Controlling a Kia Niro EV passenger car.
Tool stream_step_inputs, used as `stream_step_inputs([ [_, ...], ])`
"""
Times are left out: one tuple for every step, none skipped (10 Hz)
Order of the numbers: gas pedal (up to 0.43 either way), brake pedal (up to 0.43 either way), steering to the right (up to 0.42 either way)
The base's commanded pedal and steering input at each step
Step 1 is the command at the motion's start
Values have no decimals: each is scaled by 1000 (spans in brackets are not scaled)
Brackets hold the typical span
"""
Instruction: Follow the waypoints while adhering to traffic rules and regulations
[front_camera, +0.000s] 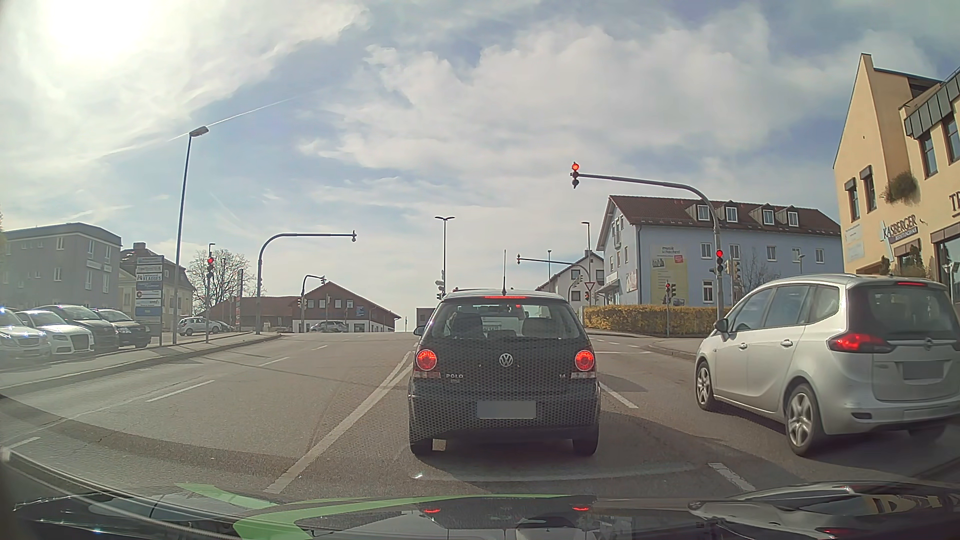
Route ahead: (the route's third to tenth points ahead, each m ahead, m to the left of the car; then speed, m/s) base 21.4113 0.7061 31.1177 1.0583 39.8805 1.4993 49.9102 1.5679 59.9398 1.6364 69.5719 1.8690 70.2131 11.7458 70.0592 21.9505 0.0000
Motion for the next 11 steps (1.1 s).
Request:
stream_step_inputs([
  [0,341,-31],
  [0,341,-32],
  [0,341,-32],
  [0,341,-32],
  [0,341,-32],
  [0,341,-32],
  [0,341,-32],
  [0,341,-32],
  [0,341,-32],
  [0,341,-32],
  [0,341,-32],
])
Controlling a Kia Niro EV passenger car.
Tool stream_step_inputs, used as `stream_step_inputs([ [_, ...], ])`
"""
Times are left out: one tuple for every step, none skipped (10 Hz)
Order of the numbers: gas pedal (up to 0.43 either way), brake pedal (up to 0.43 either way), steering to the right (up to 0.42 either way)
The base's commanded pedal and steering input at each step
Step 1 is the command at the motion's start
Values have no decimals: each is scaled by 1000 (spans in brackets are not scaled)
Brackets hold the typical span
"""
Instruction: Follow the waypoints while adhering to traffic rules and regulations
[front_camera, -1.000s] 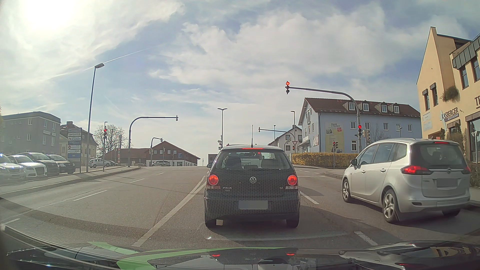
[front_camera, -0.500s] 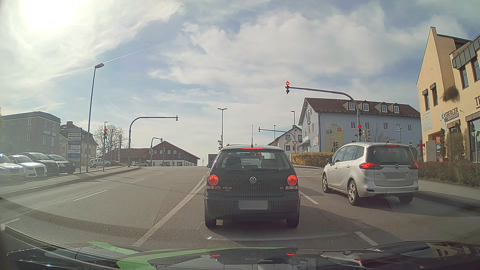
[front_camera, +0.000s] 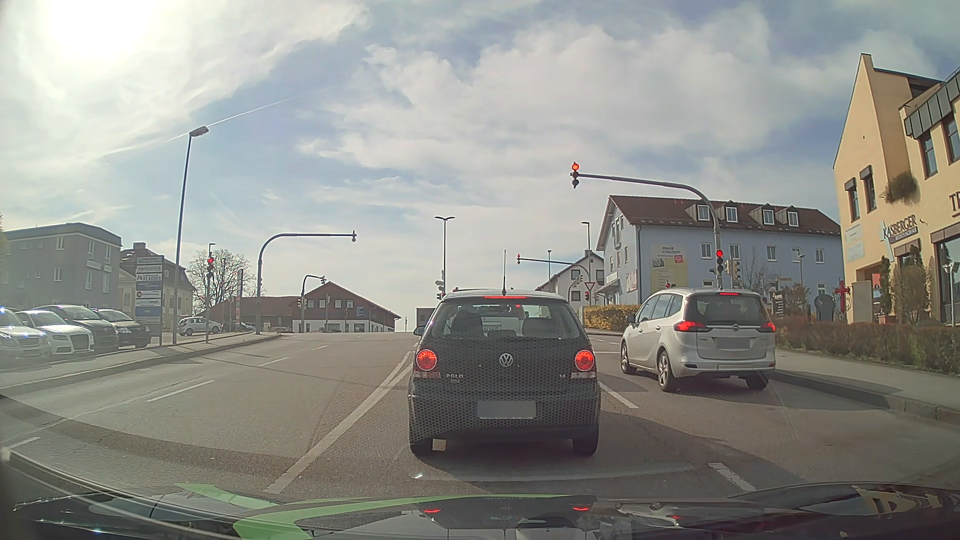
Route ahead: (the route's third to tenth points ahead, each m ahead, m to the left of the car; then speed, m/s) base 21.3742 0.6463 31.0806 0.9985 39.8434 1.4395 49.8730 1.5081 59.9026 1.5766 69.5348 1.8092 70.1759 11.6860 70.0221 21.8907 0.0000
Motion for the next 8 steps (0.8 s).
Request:
stream_step_inputs([
  [0,341,-32],
  [0,341,-32],
  [0,341,-32],
  [0,341,-32],
  [0,341,-32],
  [0,341,-32],
  [0,341,-32],
  [0,341,-32],
])
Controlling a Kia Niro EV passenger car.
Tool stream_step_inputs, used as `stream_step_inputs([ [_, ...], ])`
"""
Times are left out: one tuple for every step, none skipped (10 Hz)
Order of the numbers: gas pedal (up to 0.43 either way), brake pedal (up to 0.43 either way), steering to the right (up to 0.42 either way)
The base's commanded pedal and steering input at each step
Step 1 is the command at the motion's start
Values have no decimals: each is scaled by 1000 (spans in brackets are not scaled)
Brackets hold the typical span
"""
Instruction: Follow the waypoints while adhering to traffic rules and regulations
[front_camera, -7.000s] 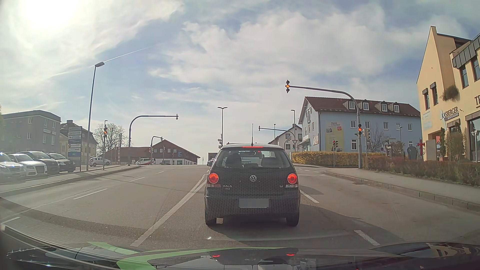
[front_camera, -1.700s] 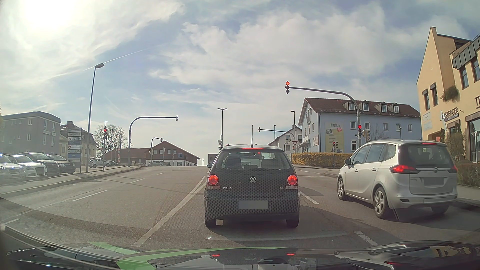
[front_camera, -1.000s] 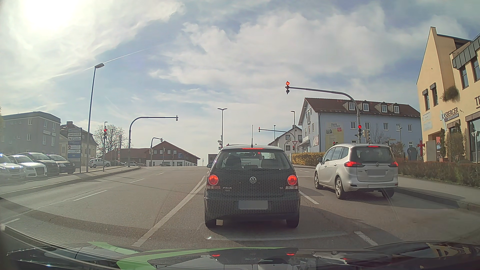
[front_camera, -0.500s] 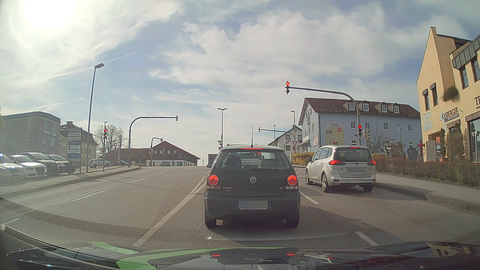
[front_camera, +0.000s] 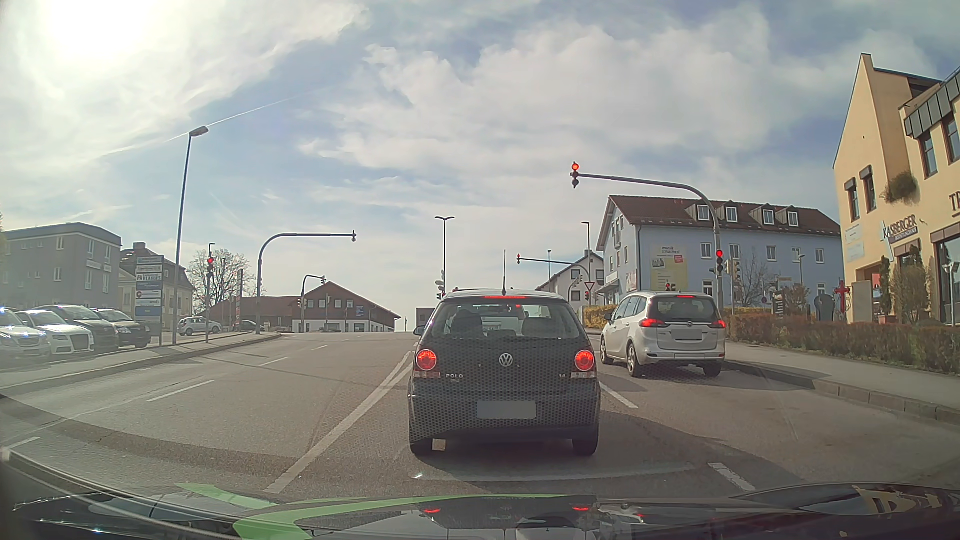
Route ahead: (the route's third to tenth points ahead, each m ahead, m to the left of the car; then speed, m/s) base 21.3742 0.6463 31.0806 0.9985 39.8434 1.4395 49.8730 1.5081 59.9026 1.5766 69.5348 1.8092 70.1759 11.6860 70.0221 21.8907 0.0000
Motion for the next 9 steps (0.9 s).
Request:
stream_step_inputs([
  [0,341,-32],
  [0,341,-32],
  [0,341,-32],
  [0,341,-32],
  [0,341,-32],
  [0,341,-32],
  [0,341,-32],
  [0,341,-32],
  [0,341,-32],
])
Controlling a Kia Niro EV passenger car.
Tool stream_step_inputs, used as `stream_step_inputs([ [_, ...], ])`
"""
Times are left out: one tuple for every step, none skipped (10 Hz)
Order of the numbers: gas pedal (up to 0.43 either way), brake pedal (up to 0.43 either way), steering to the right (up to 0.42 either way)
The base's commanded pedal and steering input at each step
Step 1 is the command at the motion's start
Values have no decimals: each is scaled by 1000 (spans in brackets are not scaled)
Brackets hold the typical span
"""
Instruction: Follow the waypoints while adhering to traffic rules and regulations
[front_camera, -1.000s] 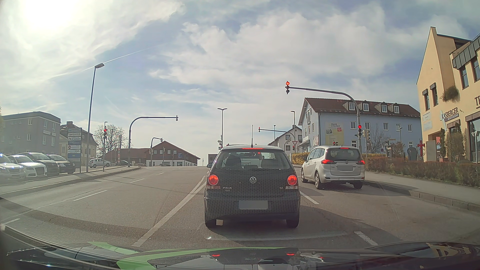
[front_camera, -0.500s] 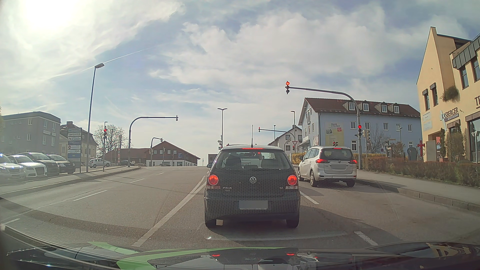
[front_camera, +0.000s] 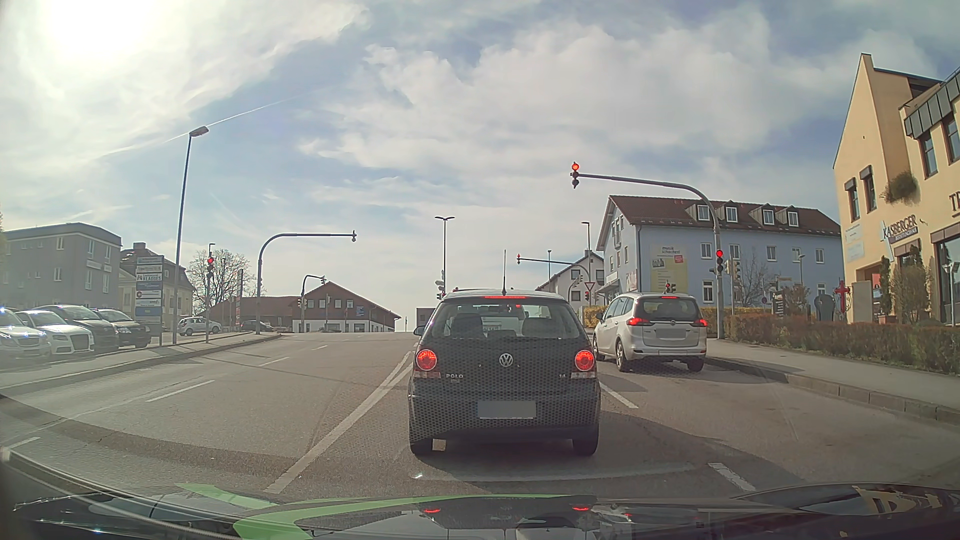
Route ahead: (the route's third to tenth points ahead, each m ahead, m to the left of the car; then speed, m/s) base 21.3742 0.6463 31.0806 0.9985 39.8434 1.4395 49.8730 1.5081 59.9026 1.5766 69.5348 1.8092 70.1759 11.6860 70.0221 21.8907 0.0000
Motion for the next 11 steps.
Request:
stream_step_inputs([
  [0,341,-32],
  [0,341,-32],
  [0,341,-32],
  [0,341,-32],
  [0,341,-32],
  [0,341,-32],
  [0,341,-32],
  [0,341,-32],
  [0,341,-32],
  [0,341,-32],
  [0,341,-32],
])
